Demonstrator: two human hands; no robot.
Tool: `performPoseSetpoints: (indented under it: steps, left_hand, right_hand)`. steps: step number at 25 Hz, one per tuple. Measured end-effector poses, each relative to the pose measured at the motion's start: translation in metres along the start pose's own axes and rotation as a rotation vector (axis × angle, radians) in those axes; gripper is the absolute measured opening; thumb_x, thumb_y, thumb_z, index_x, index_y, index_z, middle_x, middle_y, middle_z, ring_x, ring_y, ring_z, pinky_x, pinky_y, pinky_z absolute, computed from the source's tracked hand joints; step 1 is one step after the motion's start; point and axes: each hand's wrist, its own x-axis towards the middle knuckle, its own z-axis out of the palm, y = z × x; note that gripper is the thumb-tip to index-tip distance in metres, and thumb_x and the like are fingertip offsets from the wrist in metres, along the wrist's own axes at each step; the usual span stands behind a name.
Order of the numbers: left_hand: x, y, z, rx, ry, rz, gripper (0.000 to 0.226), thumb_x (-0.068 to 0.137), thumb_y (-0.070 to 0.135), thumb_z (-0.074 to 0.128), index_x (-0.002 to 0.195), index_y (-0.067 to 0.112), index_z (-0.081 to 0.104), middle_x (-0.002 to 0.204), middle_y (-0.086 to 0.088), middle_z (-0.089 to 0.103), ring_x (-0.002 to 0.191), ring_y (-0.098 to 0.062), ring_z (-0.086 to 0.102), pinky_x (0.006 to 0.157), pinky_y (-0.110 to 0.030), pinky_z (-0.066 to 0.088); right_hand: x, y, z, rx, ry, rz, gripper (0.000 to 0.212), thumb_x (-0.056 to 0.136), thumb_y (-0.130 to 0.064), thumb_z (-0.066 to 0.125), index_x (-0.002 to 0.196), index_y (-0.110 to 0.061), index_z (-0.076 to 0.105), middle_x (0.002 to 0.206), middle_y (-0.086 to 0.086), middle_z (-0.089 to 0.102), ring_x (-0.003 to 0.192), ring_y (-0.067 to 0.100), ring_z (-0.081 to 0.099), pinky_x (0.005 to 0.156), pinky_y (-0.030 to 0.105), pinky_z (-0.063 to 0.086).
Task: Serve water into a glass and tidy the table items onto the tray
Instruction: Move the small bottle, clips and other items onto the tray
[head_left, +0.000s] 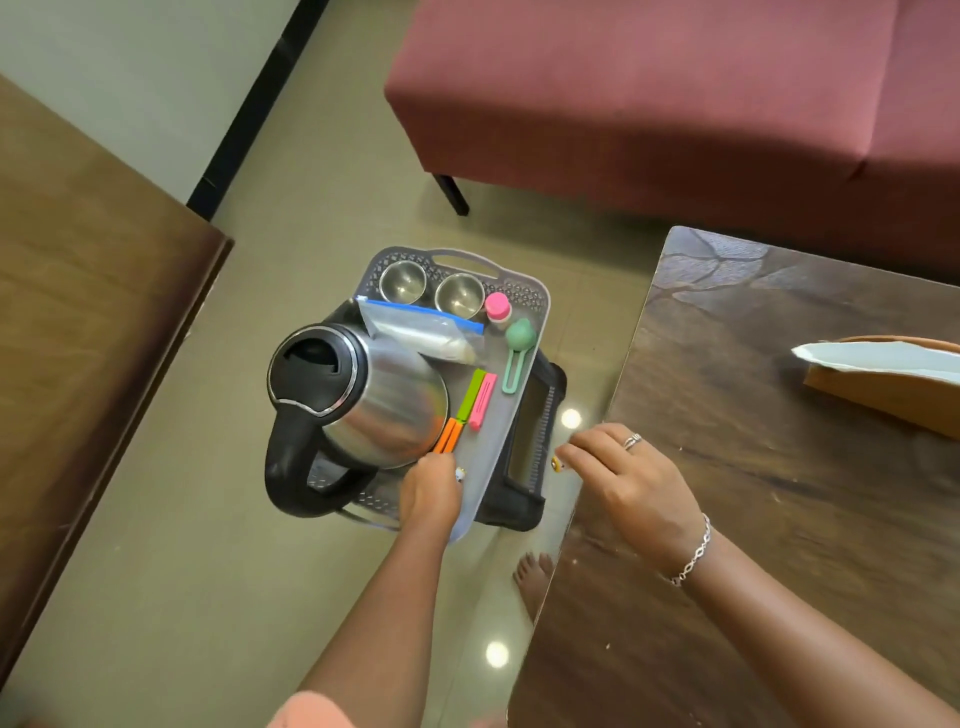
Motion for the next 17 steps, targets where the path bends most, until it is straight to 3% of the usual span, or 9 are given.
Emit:
performPoseSetpoints:
  steps: [3, 8, 11, 13, 17]
  left_hand:
    - [0.005, -0.005, 0.004, 0.001, -0.033, 0.007, 0.018, 0.092, 0.012, 0.045, 0.102, 0.003, 0.058, 0.113, -0.018, 0.061, 0.104, -0.037, 0.057, 0.080, -0.041, 0.045]
    - [0.005, -0.015, 0.007, -0.192, -0.053, -0.069, 0.010, 0.085, 0.009, 0.051, 0.092, 0.004, 0.056, 0.105, -0.017, 0.063, 0.097, -0.039, 0.056, 0.076, -0.041, 0.046]
    - [0.006, -0.024, 0.008, -0.235, -0.086, -0.096, 0.013, 0.084, 0.011, 0.056, 0.096, 0.008, 0.059, 0.106, -0.015, 0.064, 0.098, -0.037, 0.057, 0.076, -0.038, 0.045]
    - [0.006, -0.028, 0.009, -0.214, -0.081, -0.075, 0.015, 0.083, 0.008, 0.053, 0.096, 0.008, 0.059, 0.106, -0.015, 0.064, 0.100, -0.037, 0.058, 0.077, -0.038, 0.046]
    - [0.006, -0.031, 0.013, -0.290, -0.087, -0.139, 0.008, 0.082, 0.007, 0.050, 0.077, 0.009, 0.055, 0.093, -0.015, 0.064, 0.086, -0.037, 0.054, 0.063, -0.035, 0.040]
  right_hand:
    - [0.018, -0.004, 0.009, 0.045, -0.099, -0.074, 0.034, 0.093, -0.004, 0.035, 0.087, -0.006, 0.069, 0.083, 0.007, 0.067, 0.074, 0.023, 0.059, 0.066, 0.027, 0.048]
    - [0.065, -0.008, 0.032, 0.114, -0.445, -0.193, 0.031, 0.067, 0.009, 0.046, 0.082, -0.008, 0.068, 0.078, 0.008, 0.065, 0.068, 0.029, 0.060, 0.054, 0.028, 0.047]
    - [0.092, -0.024, 0.053, 0.127, -0.766, -0.165, 0.030, 0.075, 0.012, 0.052, 0.096, -0.006, 0.063, 0.094, 0.014, 0.060, 0.087, 0.034, 0.054, 0.062, 0.038, 0.047]
    - [0.102, -0.035, 0.070, 0.042, -0.864, -0.190, 0.029, 0.080, 0.010, 0.049, 0.103, -0.005, 0.061, 0.104, 0.014, 0.057, 0.095, 0.033, 0.052, 0.063, 0.035, 0.040]
    - [0.099, -0.051, 0.102, -0.019, -1.092, -0.170, 0.025, 0.083, 0.007, 0.048, 0.104, 0.000, 0.060, 0.110, 0.017, 0.061, 0.104, 0.033, 0.053, 0.067, 0.034, 0.037]
